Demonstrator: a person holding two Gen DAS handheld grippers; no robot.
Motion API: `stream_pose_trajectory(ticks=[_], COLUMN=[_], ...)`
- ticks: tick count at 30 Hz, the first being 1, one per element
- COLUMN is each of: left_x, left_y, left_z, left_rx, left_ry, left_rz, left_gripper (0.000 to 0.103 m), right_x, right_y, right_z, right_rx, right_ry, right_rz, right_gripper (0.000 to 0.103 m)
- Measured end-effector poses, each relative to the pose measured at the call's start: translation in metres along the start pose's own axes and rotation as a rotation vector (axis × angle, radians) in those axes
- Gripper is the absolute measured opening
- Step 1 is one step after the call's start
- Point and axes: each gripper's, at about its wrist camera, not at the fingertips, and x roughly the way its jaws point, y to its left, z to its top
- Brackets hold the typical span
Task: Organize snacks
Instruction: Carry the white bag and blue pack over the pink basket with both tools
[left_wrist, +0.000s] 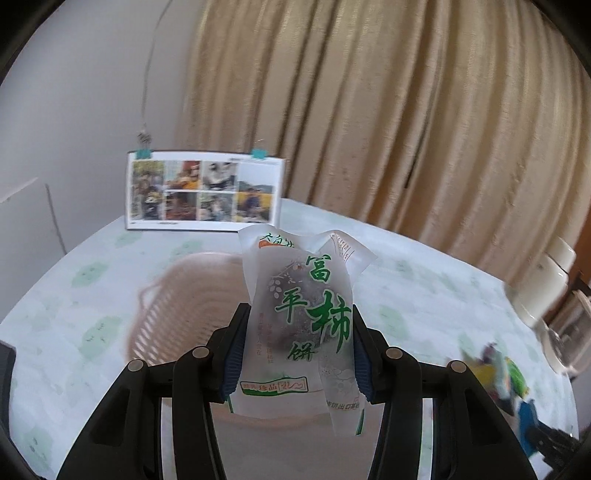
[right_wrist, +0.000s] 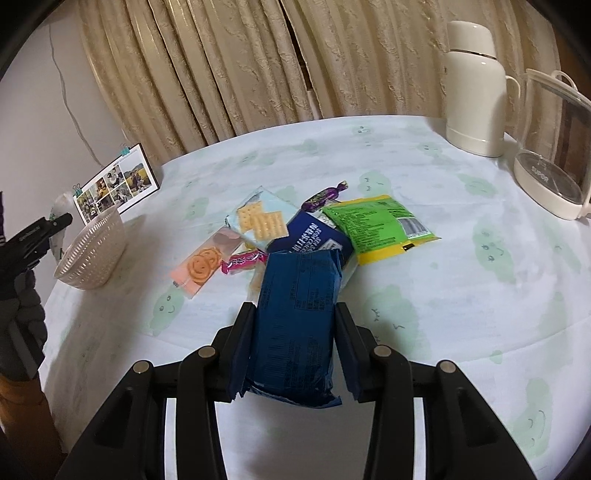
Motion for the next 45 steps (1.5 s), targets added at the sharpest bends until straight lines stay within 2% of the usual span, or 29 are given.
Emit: stream_pose_trajectory(ticks=[5, 8, 10, 14, 21, 24, 29, 33, 38, 45], left_x=[0.018, 0.025, 0.028, 0.033, 0.02, 0.008, -0.004, -0.006, -0.009, -0.013], left_y=[0.024, 0.033, 0.038, 0.048, 0.05, 0.051, 0.051, 0.053, 0.06, 0.069], left_z=[0.002, 0.001, -0.001, -0.005, -0.004, -0.001, 0.001, 0.001, 0.0, -0.002], left_rx=[-0.046, -0.073, -0.092, -0.115, -0.113, -0.122, -0.123, -0.127, -0.154, -0.185], left_ry=[0.015, 0.013, 0.016, 0.01, -0.067, -0.114, -0.171, -0.175, -0.182, -0.192], left_rz=[0.035, 0.048, 0.052, 0.056, 0.056, 0.041, 0.08, 0.128, 0.187, 0.23], left_gripper=[0.051, 0.057, 0.065, 0.067, 0.068, 0.072, 0.074, 0.076, 0.078, 0.086], right_x=[0.003, 0.005, 0.007, 0.012, 0.02, 0.025, 0.03, 0.034, 0.042, 0.058], right_y=[0.009, 0.016, 0.02, 0.026, 0.034, 0.038, 0.052, 0.065, 0.098, 0.174], right_z=[0.002, 0.003, 0.003, 0.003, 0.004, 0.005, 0.009, 0.015, 0.03, 0.06], right_rx=[-0.01, -0.019, -0.021, -0.02, -0.01, -0.007, -0.023, -0.035, -0.083, -0.193], right_ry=[0.001, 0.004, 0.005, 0.009, 0.011, 0.012, 0.009, -0.004, -0.026, -0.069], right_rz=[0.004, 0.009, 0.01, 0.01, 0.017, 0.02, 0.026, 0.04, 0.08, 0.188], right_gripper=[0.039, 0.039, 0.039, 0.039, 0.039, 0.039, 0.039, 0.039, 0.039, 0.039])
